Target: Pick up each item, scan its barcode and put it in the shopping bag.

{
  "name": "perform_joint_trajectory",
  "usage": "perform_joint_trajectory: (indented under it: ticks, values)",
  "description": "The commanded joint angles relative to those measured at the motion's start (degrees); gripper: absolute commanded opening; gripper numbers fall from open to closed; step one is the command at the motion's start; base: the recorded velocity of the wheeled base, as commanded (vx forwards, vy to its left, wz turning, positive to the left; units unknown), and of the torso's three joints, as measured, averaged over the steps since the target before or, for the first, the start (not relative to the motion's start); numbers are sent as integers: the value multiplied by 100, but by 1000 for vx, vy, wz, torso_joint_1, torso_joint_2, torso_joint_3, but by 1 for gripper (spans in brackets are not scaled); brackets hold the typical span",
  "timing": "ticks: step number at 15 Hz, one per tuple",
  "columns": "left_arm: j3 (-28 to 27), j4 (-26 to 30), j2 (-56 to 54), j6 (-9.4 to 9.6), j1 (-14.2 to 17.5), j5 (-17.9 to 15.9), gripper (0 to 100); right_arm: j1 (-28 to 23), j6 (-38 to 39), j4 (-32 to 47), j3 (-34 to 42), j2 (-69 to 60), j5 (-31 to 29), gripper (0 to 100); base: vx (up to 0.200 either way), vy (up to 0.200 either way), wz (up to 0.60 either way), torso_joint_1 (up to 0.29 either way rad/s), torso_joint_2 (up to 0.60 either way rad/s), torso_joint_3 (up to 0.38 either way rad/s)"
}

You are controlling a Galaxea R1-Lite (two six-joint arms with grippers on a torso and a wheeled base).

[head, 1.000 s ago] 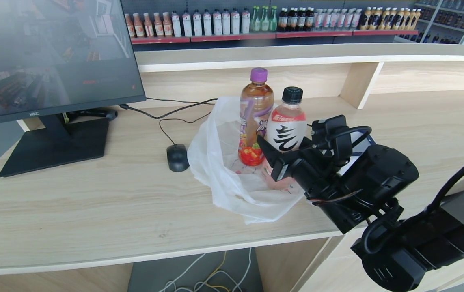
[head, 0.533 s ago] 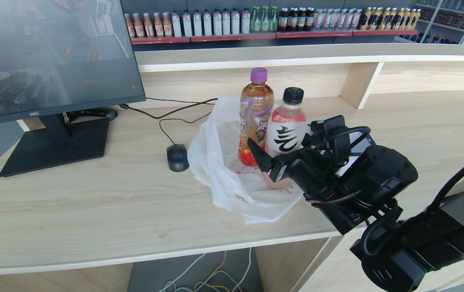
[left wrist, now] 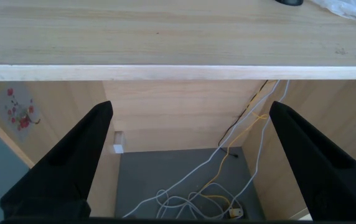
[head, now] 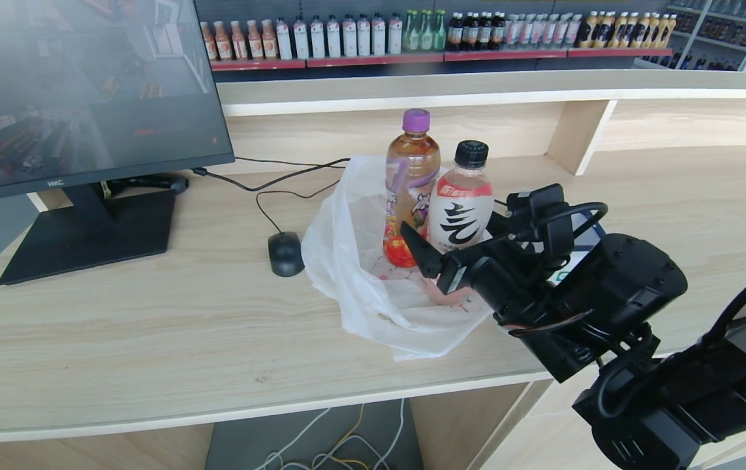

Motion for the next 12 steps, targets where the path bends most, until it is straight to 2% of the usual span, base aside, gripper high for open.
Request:
perform_joint_trajectory:
  ticks: [1, 6, 7, 8, 10, 12]
  values:
    - [0, -1, -2, -1, 0, 0, 100, 39, -28, 6, 471, -625, -1, 100, 0, 0, 0, 0, 0, 0]
    - [0, -1, -2, -1, 0, 0, 100, 22, -98, 67, 1508, -2251, 8, 100, 0, 0, 0, 0, 0, 0]
    - [0, -1, -2, -1, 0, 0, 100, -163, -98, 181, 2510, -3288, 34, 100, 0, 0, 0, 0, 0, 0]
    - [0, -1, -2, -1, 0, 0, 100, -286, -98, 331, 3081, -3903, 43, 100, 0, 0, 0, 0, 0, 0]
    - [0, -1, -2, 25, 0, 0, 100, -365, -2, 911, 3714, -5002, 43, 100, 0, 0, 0, 0, 0, 0]
    - [0, -1, -2, 17, 0, 0, 100, -365, 51, 1974, 4110, -5986, 43, 100, 0, 0, 0, 0, 0, 0]
